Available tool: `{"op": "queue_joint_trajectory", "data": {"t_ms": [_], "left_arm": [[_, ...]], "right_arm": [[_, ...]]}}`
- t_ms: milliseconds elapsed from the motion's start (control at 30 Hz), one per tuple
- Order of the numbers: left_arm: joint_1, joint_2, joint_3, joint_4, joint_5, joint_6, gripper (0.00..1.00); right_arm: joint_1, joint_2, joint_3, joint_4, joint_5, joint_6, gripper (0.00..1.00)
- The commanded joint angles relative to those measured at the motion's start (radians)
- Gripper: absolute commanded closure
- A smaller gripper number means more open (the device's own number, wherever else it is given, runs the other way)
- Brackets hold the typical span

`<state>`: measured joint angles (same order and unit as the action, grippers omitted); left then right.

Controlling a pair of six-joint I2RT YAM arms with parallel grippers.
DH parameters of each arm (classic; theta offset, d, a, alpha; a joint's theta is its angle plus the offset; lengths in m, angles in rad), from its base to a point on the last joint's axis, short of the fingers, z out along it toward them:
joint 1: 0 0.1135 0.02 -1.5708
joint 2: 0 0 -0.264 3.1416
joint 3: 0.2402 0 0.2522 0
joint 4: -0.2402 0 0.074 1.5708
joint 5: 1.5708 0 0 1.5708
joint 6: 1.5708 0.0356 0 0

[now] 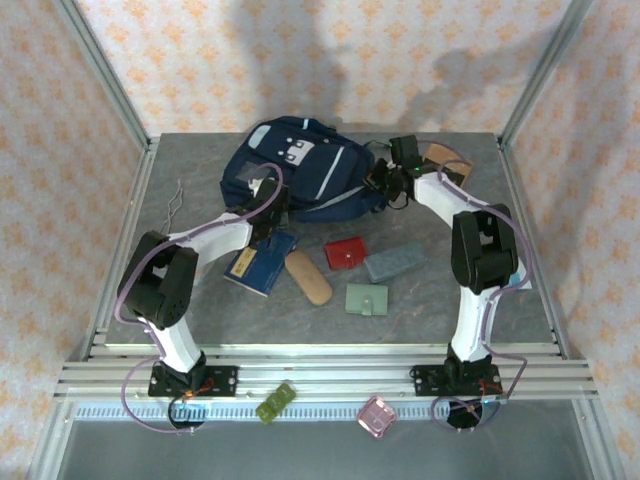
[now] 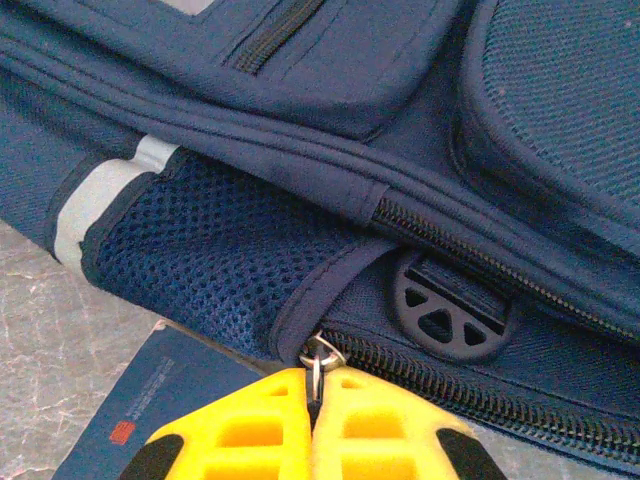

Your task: Pack the student bag

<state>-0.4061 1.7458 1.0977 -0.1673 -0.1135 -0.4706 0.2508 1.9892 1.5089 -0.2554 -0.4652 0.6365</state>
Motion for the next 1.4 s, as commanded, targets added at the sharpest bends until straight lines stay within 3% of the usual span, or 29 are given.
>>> {"op": "queue_joint_trajectory", "data": {"t_ms": [0, 67, 167, 400, 600, 800, 1067, 1200, 1367], "left_arm": [[0.014, -0.027, 0.014, -0.021, -0.037, 0.007, 0.87], [0.012, -0.073, -0.018, -0.029, -0.015, 0.0, 0.68], [0.013, -0.164, -0.075, -0.05, -0.006, -0.005, 0.5], [0.05, -0.323, -0.177, -0.124, 0.01, -0.024, 0.3], [0.142, -0.319, -0.274, -0.111, 0.035, -0.081, 0.28], [0.2, -0.305, -0.33, -0.071, 0.024, -0.151, 0.28], [0.281, -0.333, -0.366, -0.047, 0.025, -0.173, 0.28], [0.296, -0.342, -0.382, -0.038, 0.028, -0.175, 0.28], [0.296, -0.33, -0.394, -0.019, 0.065, -0.162, 0.28]], "right_arm": [[-0.04, -0.032, -0.022, 0.019, 0.117, -0.056, 0.83], [-0.039, -0.076, -0.072, 0.02, 0.098, -0.066, 0.69], [-0.039, -0.165, -0.164, 0.041, 0.065, -0.076, 0.57], [-0.01, -0.337, -0.309, 0.063, -0.048, -0.108, 0.49], [0.172, -0.345, -0.388, 0.134, -0.272, -0.137, 0.49], [0.401, -0.234, -0.372, 0.148, -0.329, -0.202, 0.49], [0.574, -0.031, -0.199, 0.07, -0.386, -0.281, 0.49], [0.603, 0.074, -0.107, -0.018, -0.332, -0.294, 0.5], [0.597, 0.155, -0.018, -0.159, -0.122, -0.243, 0.49]]}}
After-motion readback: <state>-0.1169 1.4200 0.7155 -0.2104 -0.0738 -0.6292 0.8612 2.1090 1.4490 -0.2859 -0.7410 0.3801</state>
